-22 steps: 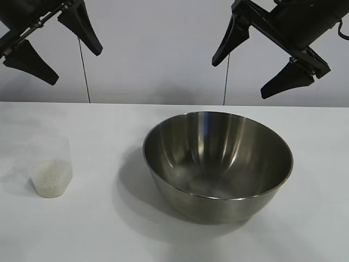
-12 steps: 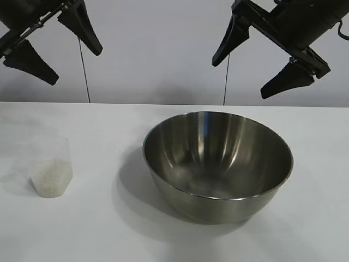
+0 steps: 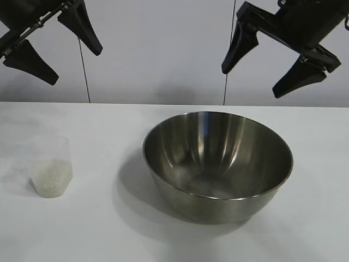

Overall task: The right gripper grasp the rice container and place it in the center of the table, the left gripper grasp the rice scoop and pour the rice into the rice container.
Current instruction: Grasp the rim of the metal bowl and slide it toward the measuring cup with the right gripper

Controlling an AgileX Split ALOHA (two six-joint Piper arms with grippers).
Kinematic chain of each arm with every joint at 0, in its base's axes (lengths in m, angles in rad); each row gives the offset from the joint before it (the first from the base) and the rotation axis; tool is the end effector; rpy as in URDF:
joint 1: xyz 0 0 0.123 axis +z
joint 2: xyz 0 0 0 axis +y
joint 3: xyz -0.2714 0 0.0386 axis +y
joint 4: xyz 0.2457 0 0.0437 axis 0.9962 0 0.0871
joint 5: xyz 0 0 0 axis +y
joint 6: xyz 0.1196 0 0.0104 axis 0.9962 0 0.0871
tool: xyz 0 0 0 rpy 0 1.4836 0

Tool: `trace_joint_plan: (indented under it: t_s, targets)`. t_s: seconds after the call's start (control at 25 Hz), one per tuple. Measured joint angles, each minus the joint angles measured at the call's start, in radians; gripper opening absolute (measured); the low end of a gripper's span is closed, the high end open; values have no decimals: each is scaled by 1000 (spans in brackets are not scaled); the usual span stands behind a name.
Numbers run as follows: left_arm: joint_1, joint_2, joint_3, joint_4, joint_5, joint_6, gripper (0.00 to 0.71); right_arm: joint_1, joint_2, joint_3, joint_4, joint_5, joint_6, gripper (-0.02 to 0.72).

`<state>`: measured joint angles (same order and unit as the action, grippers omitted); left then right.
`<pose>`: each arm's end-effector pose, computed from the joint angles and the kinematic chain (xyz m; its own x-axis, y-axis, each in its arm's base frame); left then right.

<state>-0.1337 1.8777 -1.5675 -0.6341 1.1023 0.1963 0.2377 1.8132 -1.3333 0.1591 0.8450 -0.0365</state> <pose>0.3878 -0.1162 0.2405 -0.9634 0.0234 -0.2671 0.1687 0.8272 -0.5360 0.3663 0.1034 0.1901 -0.9331 -0.1550 -0.3244 -0.2078 0.9689 0.1346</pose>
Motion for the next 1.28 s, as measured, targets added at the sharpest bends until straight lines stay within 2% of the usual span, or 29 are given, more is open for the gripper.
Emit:
trace_joint_plan:
  t_s: [0.12, 0.52, 0.92, 1.0, 1.12, 1.16, 1.28]
  targets:
    - [0, 0, 0, 0, 0, 0, 664, 8, 69, -2, -13, -6, 37, 694]
    - [0, 0, 0, 0, 0, 0, 664, 8, 227, -4, 12, -57, 37, 694]
    - [0, 0, 0, 0, 0, 0, 664, 8, 253, -7, 19, -88, 37, 636]
    - [0, 0, 0, 0, 0, 0, 664, 8, 260, -7, 19, -88, 37, 559]
    - [0, 0, 0, 0, 0, 0, 664, 8, 260, -7, 21, -86, 37, 330]
    - [0, 0, 0, 0, 0, 0, 664, 8, 260, -7, 21, -86, 37, 276]
    - [0, 0, 0, 0, 0, 0, 664, 8, 258, -7, 28, -86, 37, 177]
